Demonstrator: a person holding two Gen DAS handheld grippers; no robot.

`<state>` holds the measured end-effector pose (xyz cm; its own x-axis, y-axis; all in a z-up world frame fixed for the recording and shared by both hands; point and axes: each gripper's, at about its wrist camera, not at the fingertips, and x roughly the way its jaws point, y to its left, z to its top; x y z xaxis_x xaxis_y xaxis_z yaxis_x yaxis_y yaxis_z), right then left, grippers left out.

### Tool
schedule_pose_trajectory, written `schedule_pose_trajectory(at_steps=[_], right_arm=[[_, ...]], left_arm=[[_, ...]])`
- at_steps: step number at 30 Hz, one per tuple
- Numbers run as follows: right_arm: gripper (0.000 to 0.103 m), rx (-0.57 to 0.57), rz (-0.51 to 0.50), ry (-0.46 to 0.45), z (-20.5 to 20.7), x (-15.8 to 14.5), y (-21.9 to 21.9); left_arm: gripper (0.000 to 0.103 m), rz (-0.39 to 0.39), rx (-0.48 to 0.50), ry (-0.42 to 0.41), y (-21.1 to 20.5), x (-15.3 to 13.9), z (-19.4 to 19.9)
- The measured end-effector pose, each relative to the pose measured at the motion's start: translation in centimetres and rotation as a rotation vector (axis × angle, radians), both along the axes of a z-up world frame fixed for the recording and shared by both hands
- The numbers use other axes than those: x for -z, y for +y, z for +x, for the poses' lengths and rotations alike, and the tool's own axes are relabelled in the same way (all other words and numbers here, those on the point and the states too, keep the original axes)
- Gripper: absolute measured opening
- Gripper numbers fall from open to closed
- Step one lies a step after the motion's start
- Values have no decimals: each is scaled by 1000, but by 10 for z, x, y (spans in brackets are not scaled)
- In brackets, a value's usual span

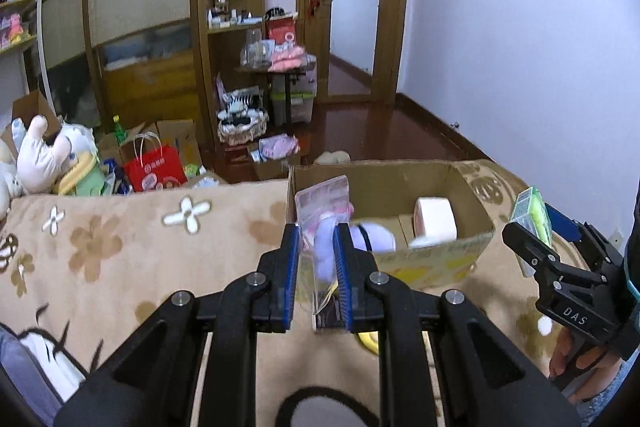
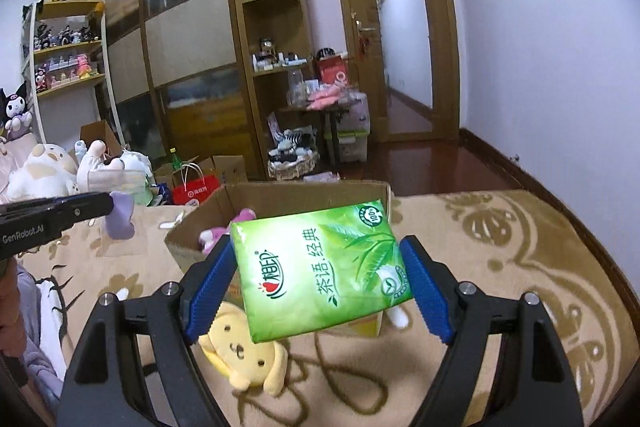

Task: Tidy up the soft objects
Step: 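Lift the bag and tissue pack and carry both over the box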

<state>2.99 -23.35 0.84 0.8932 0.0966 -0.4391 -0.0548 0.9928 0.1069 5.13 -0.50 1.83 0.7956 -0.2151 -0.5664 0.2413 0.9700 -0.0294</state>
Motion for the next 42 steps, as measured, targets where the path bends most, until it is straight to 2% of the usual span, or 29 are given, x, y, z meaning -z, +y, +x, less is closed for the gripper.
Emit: schedule_pose_trajectory(at_steps=[6, 8, 15, 21, 25, 34, 42], right_arm=[[86, -7, -16, -21, 15, -17, -2], [86, -19, -8, -29, 21, -22, -4], [86, -60, 4, -50, 46, -29, -5], [86, -73, -5, -17, 58, -14, -1], [86, -80, 7, 6, 67, -3, -3], [87, -94, 37, 53, 92, 21, -5], [87, -86, 78, 122, 107, 43, -9]], left_arm=[[17, 32, 34, -44, -11, -17, 14], [17, 19, 56, -48, -14, -21, 19], [17, 30, 82, -66, -28, -21, 39], [17, 39, 97, -42, -36, -4, 57], [17, 88, 95, -40, -40, 9, 68], [18, 103, 106, 34, -49, 39, 86], [19, 51, 106, 111, -43, 56, 100]])
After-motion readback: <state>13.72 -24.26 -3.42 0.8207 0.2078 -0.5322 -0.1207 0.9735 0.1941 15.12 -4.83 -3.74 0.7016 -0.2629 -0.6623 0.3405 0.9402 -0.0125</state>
